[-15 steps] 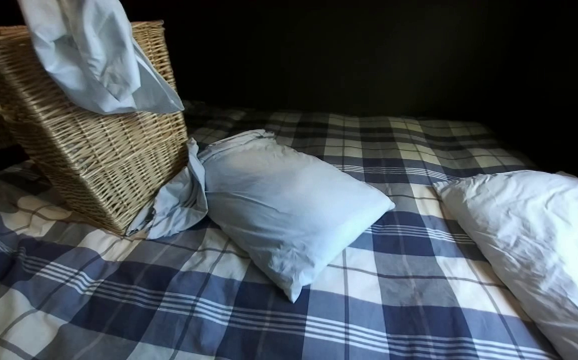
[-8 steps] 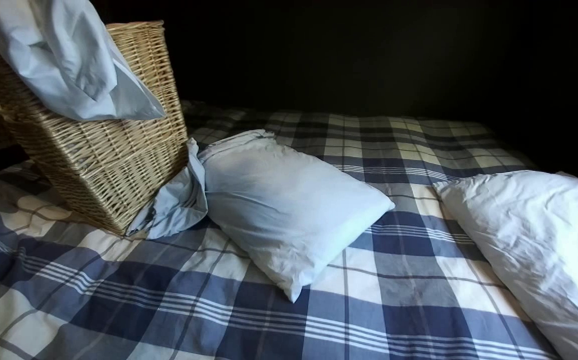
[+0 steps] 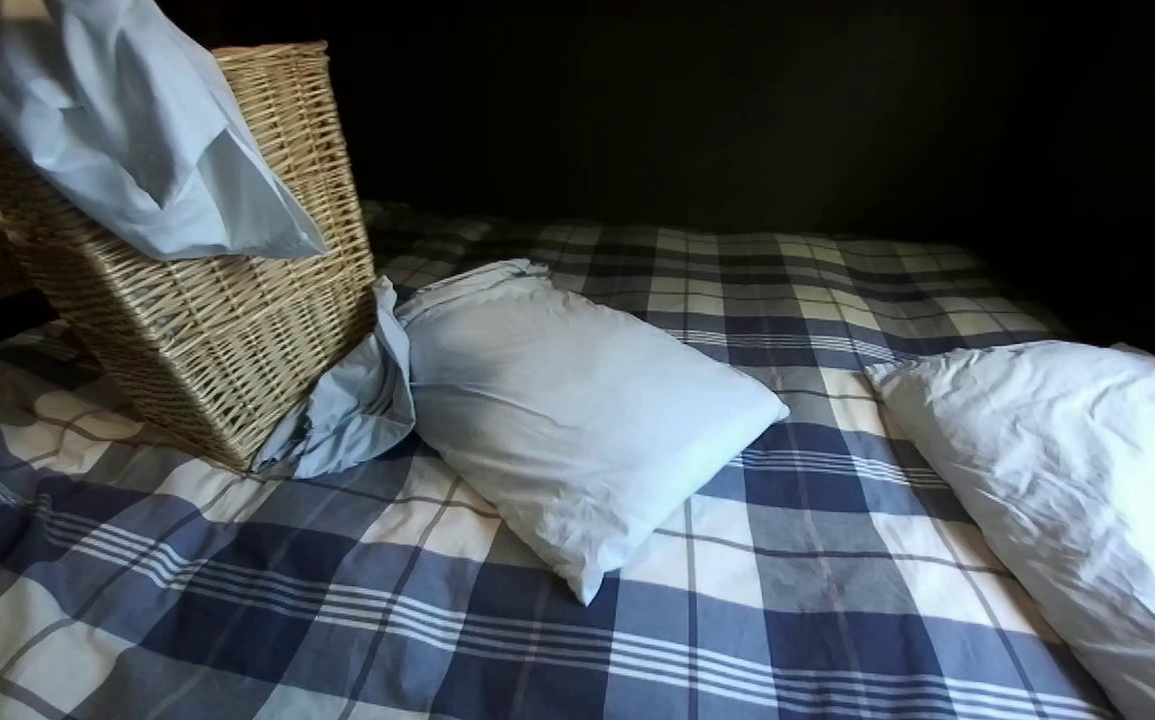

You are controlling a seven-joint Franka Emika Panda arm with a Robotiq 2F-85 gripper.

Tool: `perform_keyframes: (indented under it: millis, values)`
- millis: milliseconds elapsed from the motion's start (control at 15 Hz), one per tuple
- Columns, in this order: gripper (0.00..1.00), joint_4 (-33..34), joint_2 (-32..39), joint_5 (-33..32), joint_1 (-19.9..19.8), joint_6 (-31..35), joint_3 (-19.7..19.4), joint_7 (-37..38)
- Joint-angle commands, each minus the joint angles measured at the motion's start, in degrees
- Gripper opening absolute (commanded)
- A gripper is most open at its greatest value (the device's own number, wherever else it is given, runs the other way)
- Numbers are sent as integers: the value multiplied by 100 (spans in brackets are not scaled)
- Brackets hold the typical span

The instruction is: Put the white pillow case onto the basket

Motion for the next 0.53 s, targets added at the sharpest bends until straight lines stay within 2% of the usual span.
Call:
perform_keyframes:
  millis: [0,267,333,400,467]
  values:
    - [1,-11,309,-545,20,315,205,-243]
    - [1,38,487,-1369,38,32,278,-351]
    - [27,48,504,-1532,50,21,292,-422]
    - [29,72,500,-1688,55,-41,297,-391]
    - [35,93,468,-1820,61,-96,299,-366]
